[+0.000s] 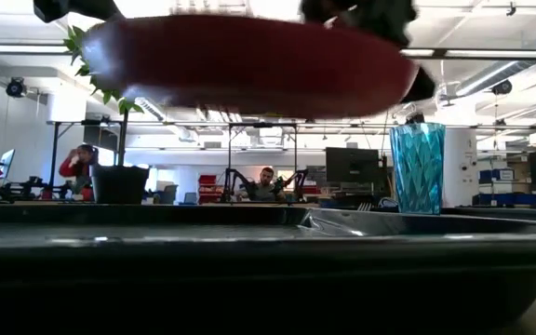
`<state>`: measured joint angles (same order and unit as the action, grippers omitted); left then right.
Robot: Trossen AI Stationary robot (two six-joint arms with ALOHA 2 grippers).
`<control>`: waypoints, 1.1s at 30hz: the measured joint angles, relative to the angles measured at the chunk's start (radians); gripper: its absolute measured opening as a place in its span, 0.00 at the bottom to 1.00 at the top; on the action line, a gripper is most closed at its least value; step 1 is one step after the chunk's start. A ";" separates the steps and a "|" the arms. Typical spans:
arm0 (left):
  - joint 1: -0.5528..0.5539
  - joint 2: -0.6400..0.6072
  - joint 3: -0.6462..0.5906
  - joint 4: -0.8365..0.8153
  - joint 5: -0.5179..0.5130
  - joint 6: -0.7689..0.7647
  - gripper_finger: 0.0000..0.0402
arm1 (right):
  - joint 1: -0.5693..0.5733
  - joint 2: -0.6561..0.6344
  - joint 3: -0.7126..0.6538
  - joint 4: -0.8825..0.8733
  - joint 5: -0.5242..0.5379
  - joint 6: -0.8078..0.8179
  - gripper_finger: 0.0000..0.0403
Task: Pick and place plate/cup/fork/spoon on tray
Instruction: Put the pink plate on the black tray
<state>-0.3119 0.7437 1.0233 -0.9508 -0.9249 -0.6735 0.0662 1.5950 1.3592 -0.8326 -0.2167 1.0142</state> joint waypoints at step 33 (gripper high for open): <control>0.000 -0.005 -0.002 -0.039 0.056 0.007 0.00 | 0.025 0.699 0.701 -0.196 -0.175 -0.402 0.02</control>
<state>-0.3115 0.7389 1.0218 -0.9899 -0.8684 -0.6662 0.0909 2.2939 2.0605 -1.0290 -0.3912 0.6125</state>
